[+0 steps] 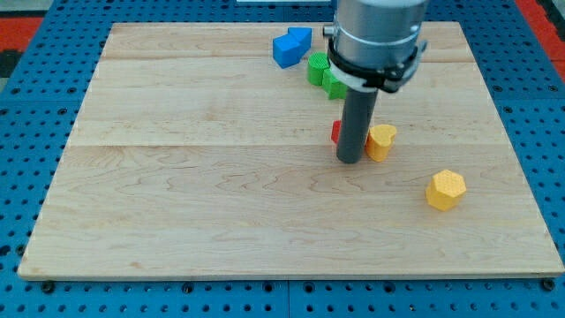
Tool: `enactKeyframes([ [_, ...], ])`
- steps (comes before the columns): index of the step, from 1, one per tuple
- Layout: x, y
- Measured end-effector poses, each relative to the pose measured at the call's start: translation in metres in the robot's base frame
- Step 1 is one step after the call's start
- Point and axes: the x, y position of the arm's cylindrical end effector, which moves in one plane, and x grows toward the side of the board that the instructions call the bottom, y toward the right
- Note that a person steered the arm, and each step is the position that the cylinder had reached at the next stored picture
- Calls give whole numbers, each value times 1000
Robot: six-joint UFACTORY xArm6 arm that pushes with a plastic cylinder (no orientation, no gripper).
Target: Move red star towards red circle
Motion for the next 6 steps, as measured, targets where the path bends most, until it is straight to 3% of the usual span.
enactKeyframes([
  [1, -23, 0],
  [2, -23, -40],
  [6, -106, 79],
])
